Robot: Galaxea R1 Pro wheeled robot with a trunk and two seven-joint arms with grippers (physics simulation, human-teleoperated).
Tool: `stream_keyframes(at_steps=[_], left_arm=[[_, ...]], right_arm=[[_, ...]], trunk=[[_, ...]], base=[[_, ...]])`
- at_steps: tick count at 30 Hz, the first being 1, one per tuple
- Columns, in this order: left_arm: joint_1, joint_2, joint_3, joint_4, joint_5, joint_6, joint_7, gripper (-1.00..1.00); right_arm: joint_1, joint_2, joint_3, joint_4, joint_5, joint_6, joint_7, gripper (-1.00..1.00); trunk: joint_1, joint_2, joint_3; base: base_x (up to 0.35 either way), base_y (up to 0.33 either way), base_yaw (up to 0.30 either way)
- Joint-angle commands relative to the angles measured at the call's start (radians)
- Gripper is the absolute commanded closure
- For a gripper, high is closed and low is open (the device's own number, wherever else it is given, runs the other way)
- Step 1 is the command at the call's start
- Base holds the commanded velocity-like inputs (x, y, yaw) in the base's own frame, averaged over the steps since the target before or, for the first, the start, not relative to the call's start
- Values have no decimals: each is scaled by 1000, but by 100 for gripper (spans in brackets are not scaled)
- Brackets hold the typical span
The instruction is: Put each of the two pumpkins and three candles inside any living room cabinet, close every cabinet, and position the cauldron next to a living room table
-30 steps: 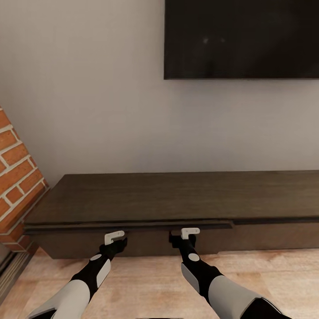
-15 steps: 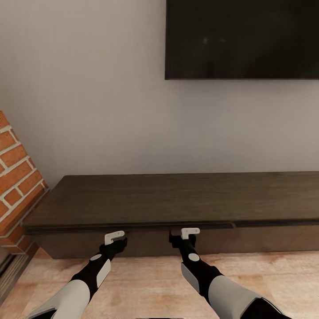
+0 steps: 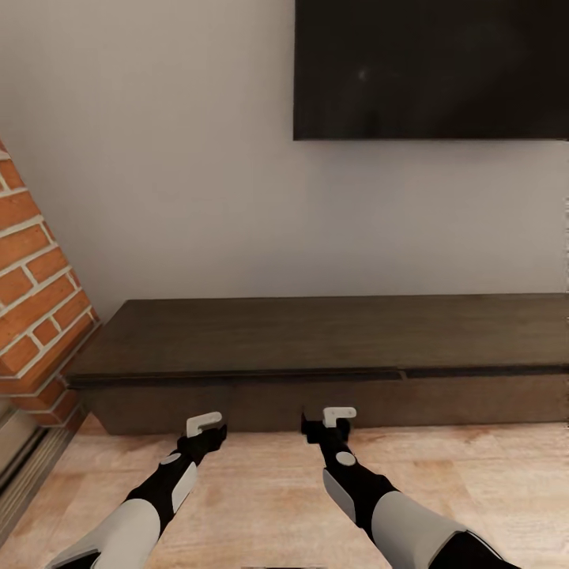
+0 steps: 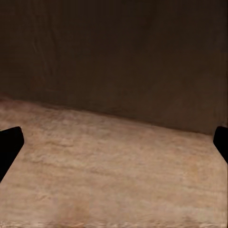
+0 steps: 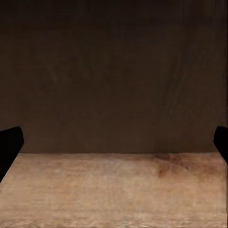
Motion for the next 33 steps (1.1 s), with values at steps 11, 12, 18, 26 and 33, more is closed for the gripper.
stream_keyframes(at_steps=[11, 12, 18, 26, 33], left_arm=[[0, 10, 3, -239, 6, 669, -3, -100], [0, 10, 3, -257, 7, 713, -4, -100], [0, 10, -1, -417, 8, 990, -8, -100], [0, 8, -6, -434, -1, 1016, 0, -100], [0, 10, -5, -433, -1, 1018, 0, -100]], right_arm=[[-10, 0, -109, -38, -49, 489, -5, -100], [-10, 0, -117, -48, -50, 512, -5, -100], [-1, 0, -151, -253, -57, 734, -19, -100], [3, 0, -154, -300, -59, 770, -39, -100], [3, 0, -156, -308, -60, 881, -111, -100]], trunk=[[0, 0, 0], [0, 0, 0], [-2, 1, 15], [-5, 3, 46], [-15, 18, 72]], base=[[-261, 0, 0], [-43, 0, 0], [-12, 0, 0], [0, 0, 0], [-25, 0, 0]])
